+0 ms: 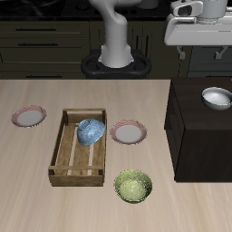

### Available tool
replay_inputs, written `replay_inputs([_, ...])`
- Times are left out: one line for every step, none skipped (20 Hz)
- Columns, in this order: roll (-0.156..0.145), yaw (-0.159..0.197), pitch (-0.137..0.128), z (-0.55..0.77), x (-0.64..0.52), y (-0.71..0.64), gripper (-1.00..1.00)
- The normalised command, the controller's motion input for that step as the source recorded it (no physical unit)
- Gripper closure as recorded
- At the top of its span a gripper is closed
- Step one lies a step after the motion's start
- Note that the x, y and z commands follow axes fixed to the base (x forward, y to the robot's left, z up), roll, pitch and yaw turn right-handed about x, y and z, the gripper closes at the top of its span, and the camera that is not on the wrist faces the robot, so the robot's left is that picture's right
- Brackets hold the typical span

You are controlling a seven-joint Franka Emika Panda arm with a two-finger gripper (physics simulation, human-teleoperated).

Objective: Place the white bowl onto the plate that is in the table center

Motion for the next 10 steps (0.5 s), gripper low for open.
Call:
replay_inputs([-0.04, 0.004, -0.027, 0.01, 0.16, 0.04, -1.0])
replay_inputs([-0.003, -0.028, 0.011, -0.02, 0.13, 0.01, -1.0])
replay_inputs([-0.025, -0.013, 0.013, 0.0, 0.09, 0.0, -1.0])
replay_inputs([-0.016, -0.013, 0.01, 0.0, 0.24, 0.03, -1.0])
replay_inputs([-0.024, 0.024, 0.003, -0.01, 0.19, 0.04, -1.0])
replay_inputs([-0.036, -0.011, 0.03, -0.03, 0.24, 0.0, -1.0])
replay_inputs([-0.018, -0.022, 0.026, 0.0, 0.1, 0.01, -1.0])
replay_inputs([-0.01, 0.03, -0.024, 0.0, 0.06, 0.06, -1.0])
replay_inputs([-0.013, -0.015, 0.012, -0.03, 0.08, 0.01, -1.0])
replay_inputs([-0.005, -0.011, 0.009, 0.0, 0.01, 0.08, -1.0])
